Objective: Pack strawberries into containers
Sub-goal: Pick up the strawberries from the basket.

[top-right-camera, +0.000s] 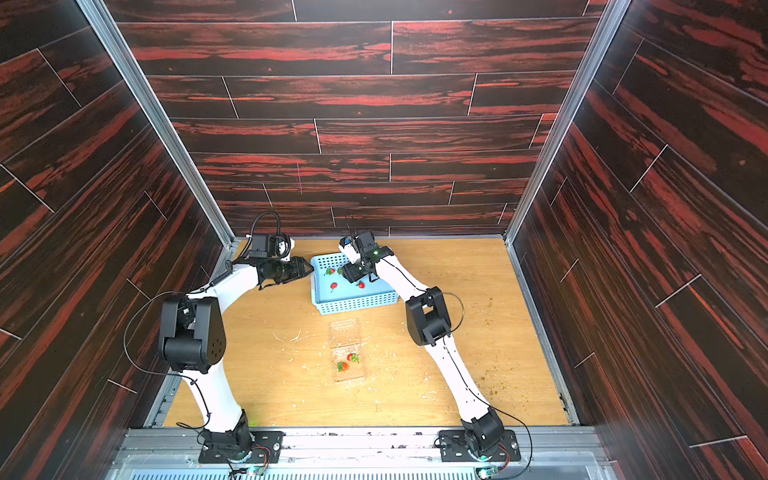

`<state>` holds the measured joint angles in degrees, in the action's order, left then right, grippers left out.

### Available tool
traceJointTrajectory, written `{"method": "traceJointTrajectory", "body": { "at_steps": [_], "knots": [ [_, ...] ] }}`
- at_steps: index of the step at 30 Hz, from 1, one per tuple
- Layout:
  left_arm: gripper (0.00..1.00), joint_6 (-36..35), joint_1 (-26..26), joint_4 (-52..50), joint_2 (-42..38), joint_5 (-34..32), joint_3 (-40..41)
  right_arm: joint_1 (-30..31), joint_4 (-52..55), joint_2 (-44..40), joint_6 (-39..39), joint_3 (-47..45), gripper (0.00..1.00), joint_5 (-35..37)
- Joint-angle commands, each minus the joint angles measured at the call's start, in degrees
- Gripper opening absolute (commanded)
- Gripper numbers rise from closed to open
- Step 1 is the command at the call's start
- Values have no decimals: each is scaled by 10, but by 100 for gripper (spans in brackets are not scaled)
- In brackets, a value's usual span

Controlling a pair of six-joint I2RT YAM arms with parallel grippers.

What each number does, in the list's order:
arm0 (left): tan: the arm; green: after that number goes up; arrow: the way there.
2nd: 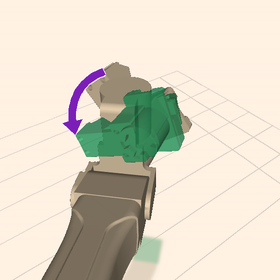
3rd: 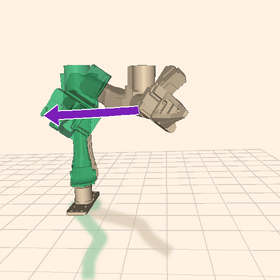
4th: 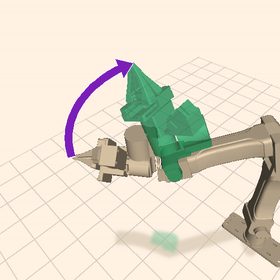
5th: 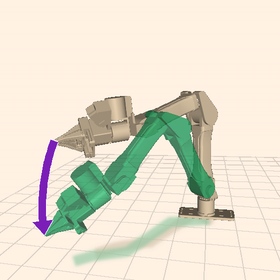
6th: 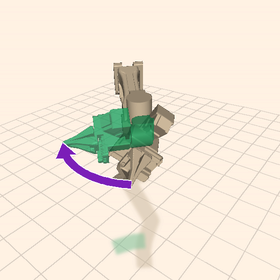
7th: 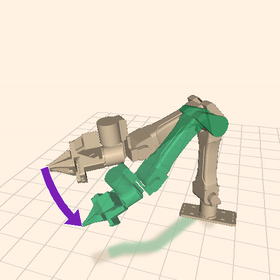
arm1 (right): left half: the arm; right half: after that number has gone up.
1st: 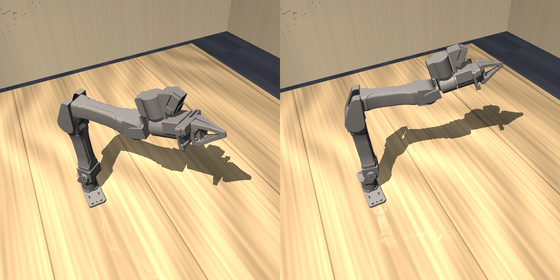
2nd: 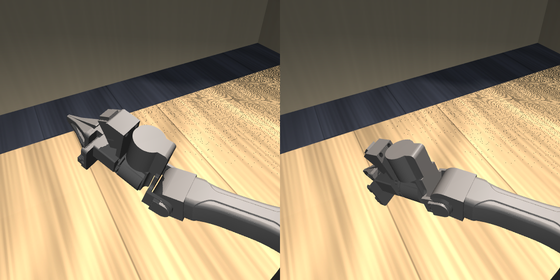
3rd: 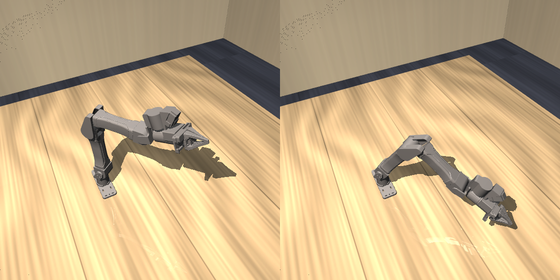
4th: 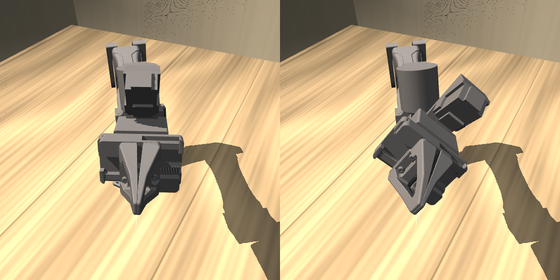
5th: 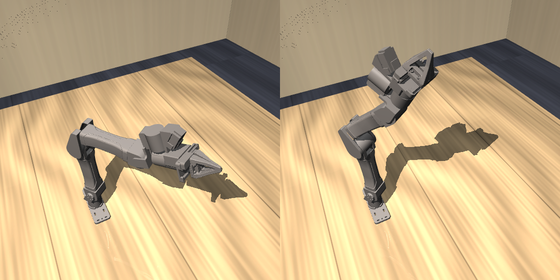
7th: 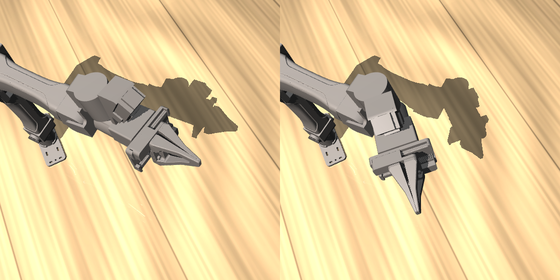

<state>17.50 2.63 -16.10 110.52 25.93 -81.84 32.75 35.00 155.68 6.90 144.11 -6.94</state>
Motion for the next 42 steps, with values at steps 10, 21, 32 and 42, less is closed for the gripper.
{"method": "traceJointTrajectory", "body": {
  "at_steps": [10, 21, 32, 42],
  "knots": [
    [59, -10, -2, -13, -22, -1, -8, -7, 58, 54, -31, 72, 65, -43],
    [59, -14, -3, -12, -24, -4, 0, -7, 74, 57, -34, 74, 46, -28],
    [58, -13, -4, -3, -27, -4, 17, 2, 78, 52, -39, 68, 23, -6],
    [59, -10, -4, 4, -33, -2, 25, 2, 37, -18, -41, -8, 2, -3]
  ]
}}
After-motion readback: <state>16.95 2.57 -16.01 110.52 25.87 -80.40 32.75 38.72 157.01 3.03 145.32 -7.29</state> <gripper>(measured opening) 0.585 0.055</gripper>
